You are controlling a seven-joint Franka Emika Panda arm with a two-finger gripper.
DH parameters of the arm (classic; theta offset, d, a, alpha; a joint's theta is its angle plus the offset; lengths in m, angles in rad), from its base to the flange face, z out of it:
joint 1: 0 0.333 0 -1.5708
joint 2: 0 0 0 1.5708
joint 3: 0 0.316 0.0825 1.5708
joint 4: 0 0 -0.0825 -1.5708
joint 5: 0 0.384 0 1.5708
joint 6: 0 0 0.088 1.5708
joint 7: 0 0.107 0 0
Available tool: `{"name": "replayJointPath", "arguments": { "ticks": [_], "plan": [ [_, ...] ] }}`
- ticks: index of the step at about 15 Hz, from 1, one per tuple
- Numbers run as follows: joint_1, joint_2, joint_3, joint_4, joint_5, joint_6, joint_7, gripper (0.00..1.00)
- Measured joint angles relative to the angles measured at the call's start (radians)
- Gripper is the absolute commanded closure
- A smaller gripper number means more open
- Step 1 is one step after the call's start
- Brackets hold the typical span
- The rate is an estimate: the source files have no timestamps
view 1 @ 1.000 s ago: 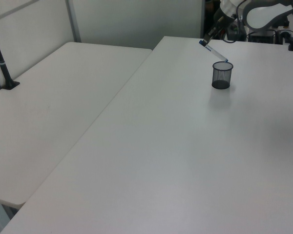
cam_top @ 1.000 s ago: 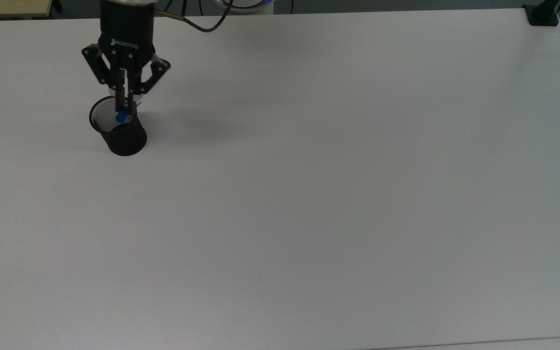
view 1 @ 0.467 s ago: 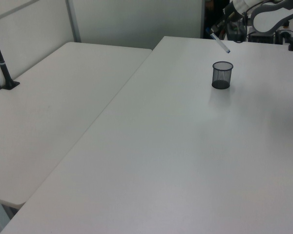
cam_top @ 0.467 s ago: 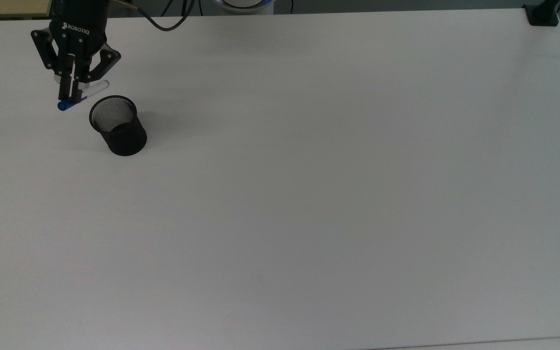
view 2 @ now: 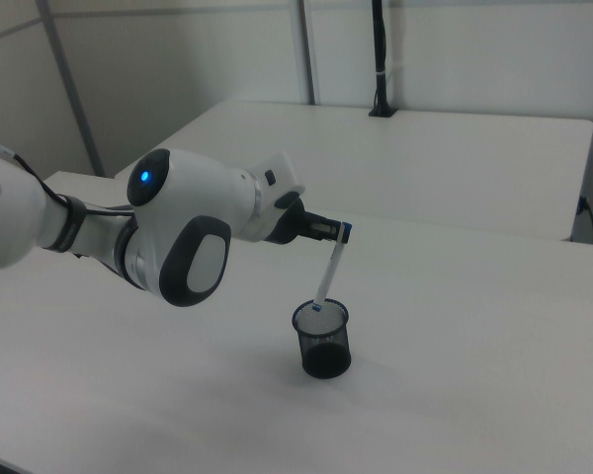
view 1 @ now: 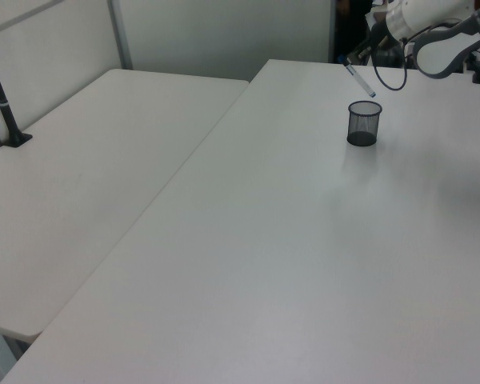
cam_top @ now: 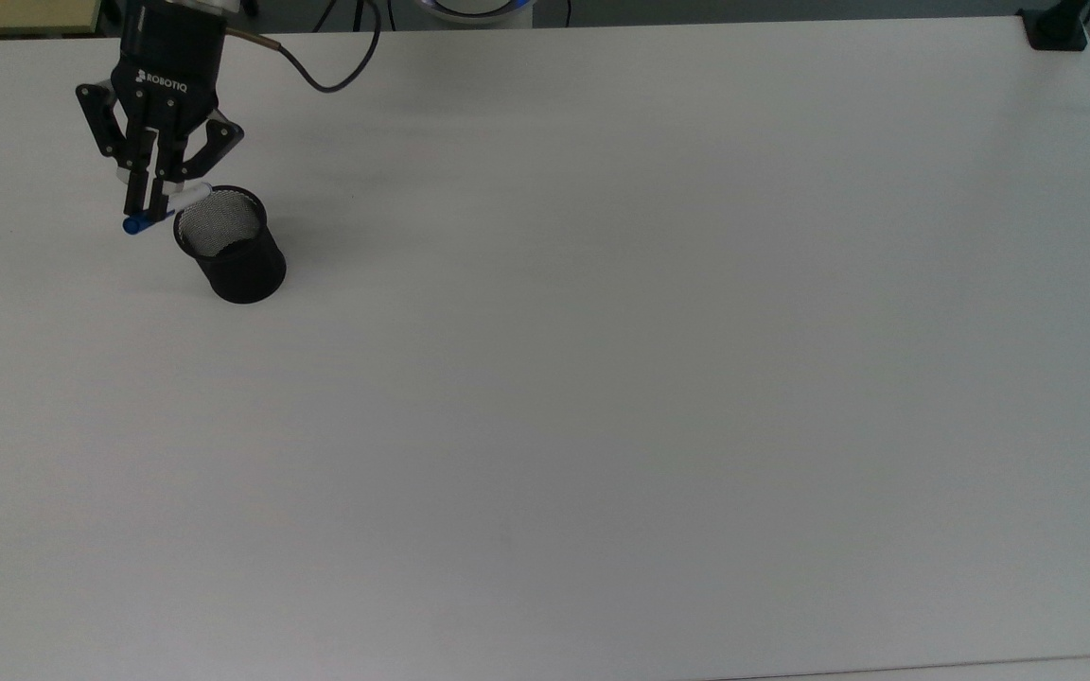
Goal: Insert the marker
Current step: 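Lower the marker, blue cap down, into the mesh cup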
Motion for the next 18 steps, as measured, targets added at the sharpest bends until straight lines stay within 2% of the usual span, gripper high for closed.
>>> {"name": "replayJointPath", "arguments": {
  "ticks": [6,15,16,18],
  "plan": [
    [0.004,0.075,0.0,-0.042,0.0,0.162,-0.001,0.92],
    [0.003,0.087,0.0,-0.097,-0.001,0.176,-0.064,0.88],
    [0.002,0.087,0.0,-0.1,-0.001,0.176,-0.072,0.87],
    [0.001,0.087,0.0,-0.103,-0.001,0.176,-0.076,0.77]
  ]
}}
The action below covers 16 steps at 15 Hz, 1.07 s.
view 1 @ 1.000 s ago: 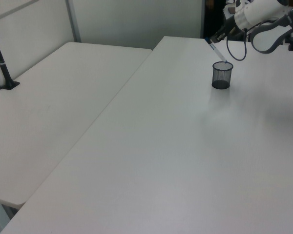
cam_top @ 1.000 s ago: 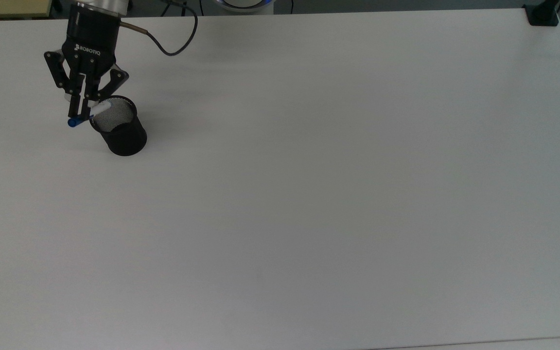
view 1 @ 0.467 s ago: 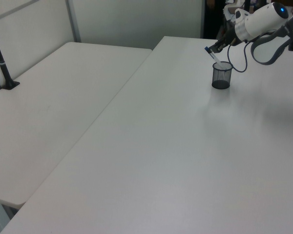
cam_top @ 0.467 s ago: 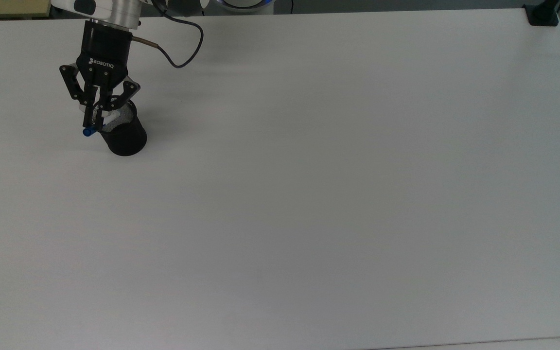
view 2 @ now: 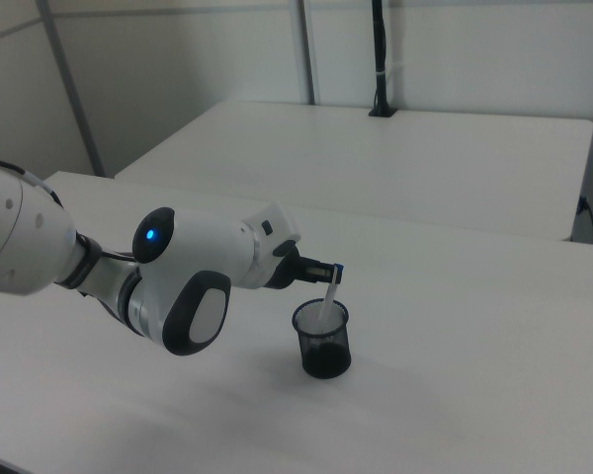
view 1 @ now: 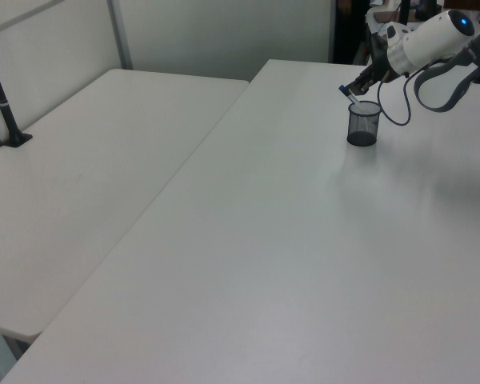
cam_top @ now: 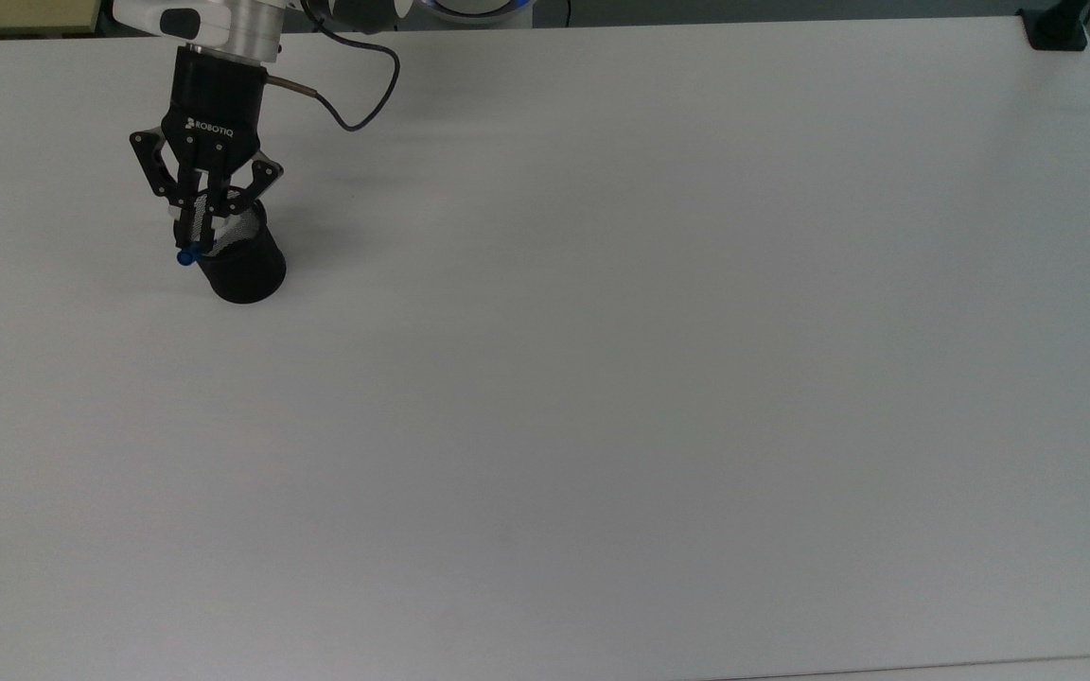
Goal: Insert the marker
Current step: 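Lower the marker, blue cap down, into the mesh cup, then open the gripper to release the marker in the cup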
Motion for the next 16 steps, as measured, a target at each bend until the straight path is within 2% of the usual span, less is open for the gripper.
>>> {"name": "replayJointPath", "arguments": {
  "ticks": [5,7,9,10,12,14,16],
  "plan": [
    [-0.002,-0.002,0.0,0.0,0.0,0.0,0.004,0.51],
    [-0.002,-0.005,0.0,0.0,0.0,0.0,0.013,0.47],
    [-0.002,-0.009,-0.001,0.0,0.0,0.001,0.024,0.38],
    [-0.003,-0.01,-0.001,0.001,0.0,0.001,0.029,0.26],
    [-0.003,-0.015,-0.001,0.005,0.0,0.001,0.054,0.12],
    [-0.002,-0.024,0.0,0.014,0.0,-0.01,0.074,0.07],
    [-0.001,-0.047,0.002,0.044,0.0,-0.112,0.093,0.0]
  ]
}}
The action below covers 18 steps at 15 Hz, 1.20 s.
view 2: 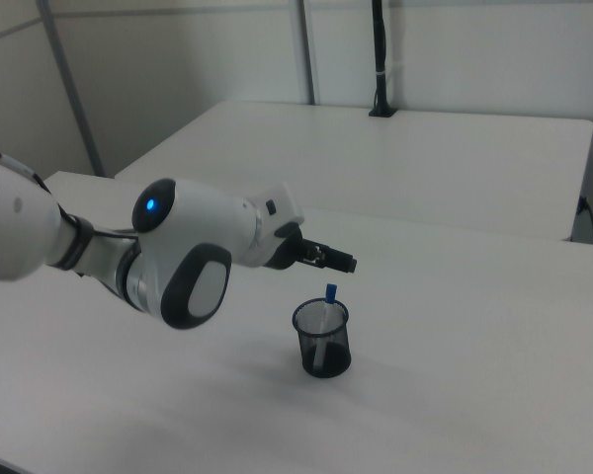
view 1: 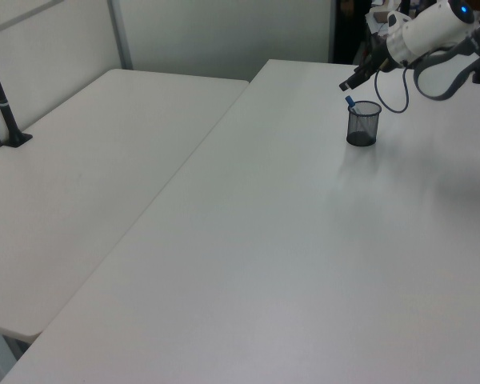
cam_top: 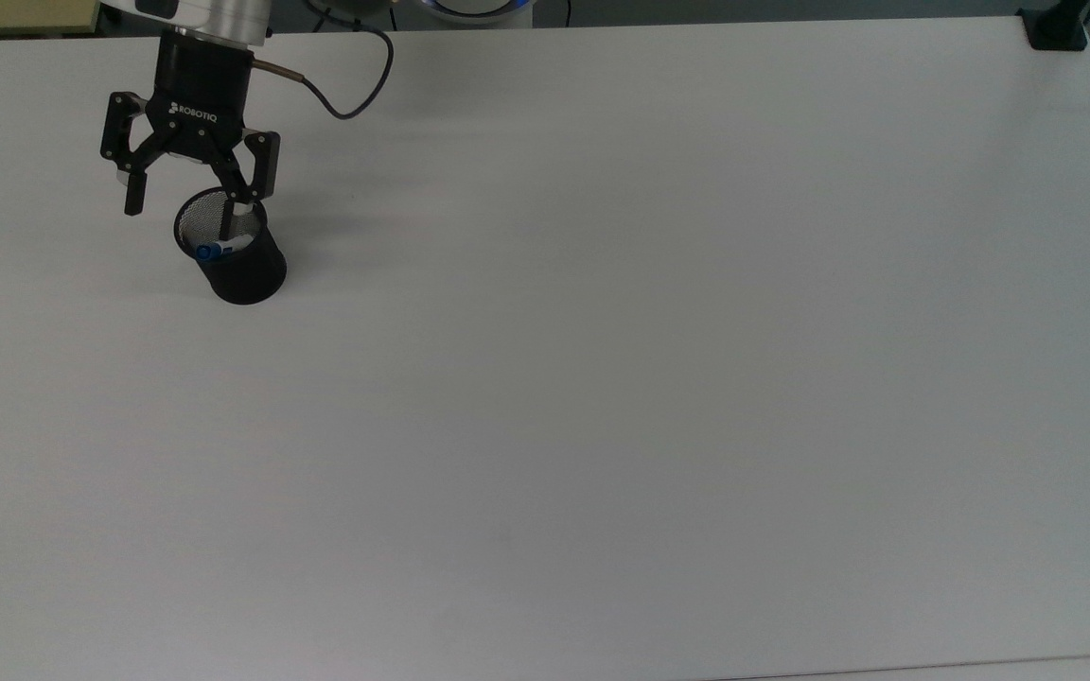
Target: Insert the marker
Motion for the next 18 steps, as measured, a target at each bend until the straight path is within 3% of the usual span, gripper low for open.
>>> {"name": "replayJointPath", "arguments": {
  "ticks": [6,10,18],
  "plan": [
    [0.008,-0.106,0.024,0.119,0.0,-0.368,0.028,0.0],
    [0.018,-0.14,0.053,0.26,0.002,-0.723,0.049,0.0],
    [0.074,-0.145,0.083,0.576,0.128,-1.386,0.073,0.0]
  ]
}}
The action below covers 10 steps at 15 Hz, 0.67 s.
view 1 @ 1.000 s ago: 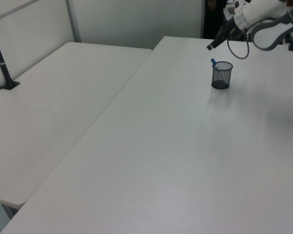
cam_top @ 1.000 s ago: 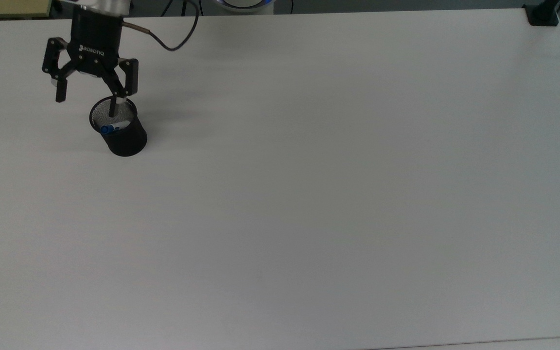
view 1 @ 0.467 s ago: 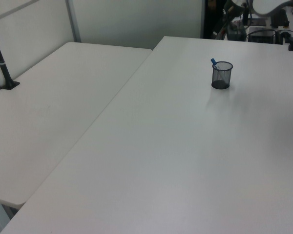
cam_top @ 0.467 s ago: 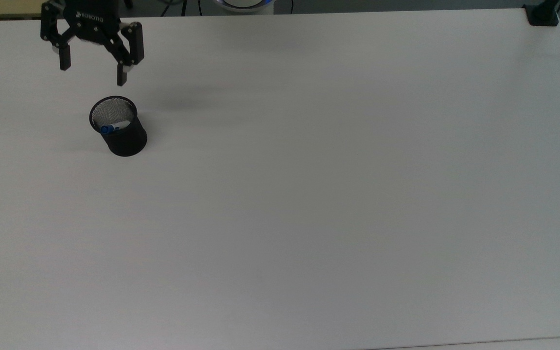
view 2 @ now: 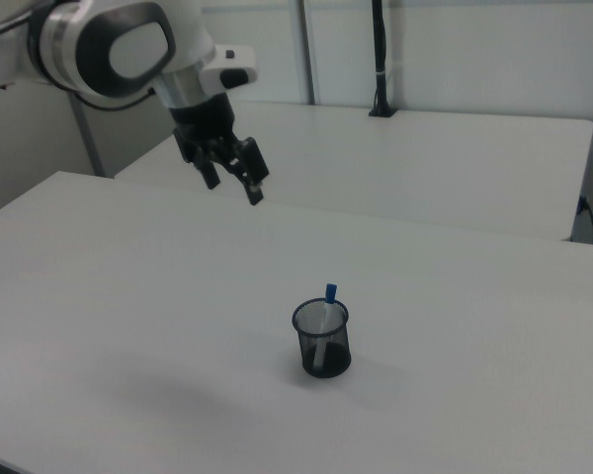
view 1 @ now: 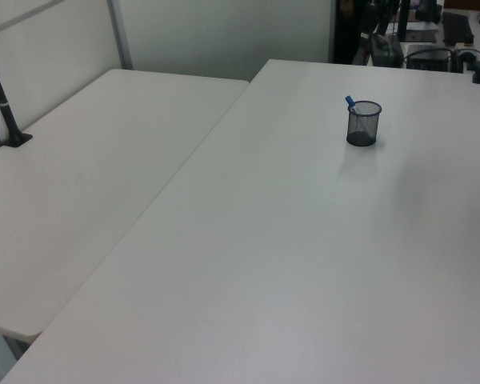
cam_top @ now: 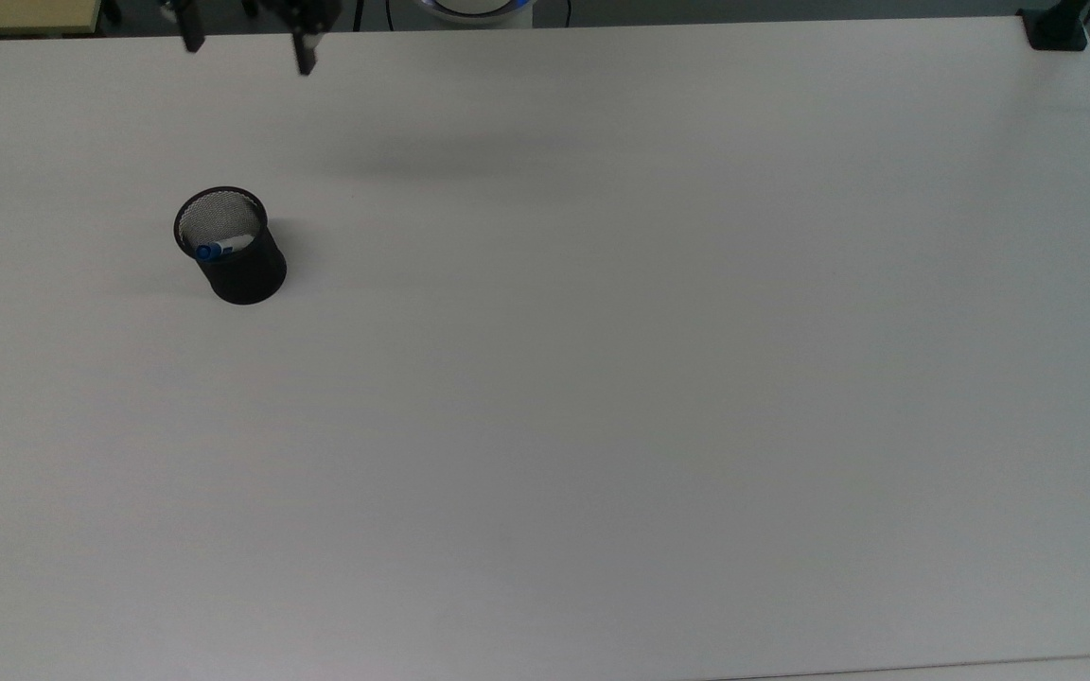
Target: Insert the marker
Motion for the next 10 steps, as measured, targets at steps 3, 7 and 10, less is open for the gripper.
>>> {"name": "replayJointPath", "arguments": {
  "ticks": [3,7,10],
  "plan": [
    [0.051,0.0,0.002,0.051,0.02,-0.141,0.039,0.0],
    [0.121,0.005,0.001,0.057,0.021,-0.178,0.111,0.0],
    [0.13,0.013,-0.002,0.057,0.021,-0.178,0.113,0.0]
  ]
}}
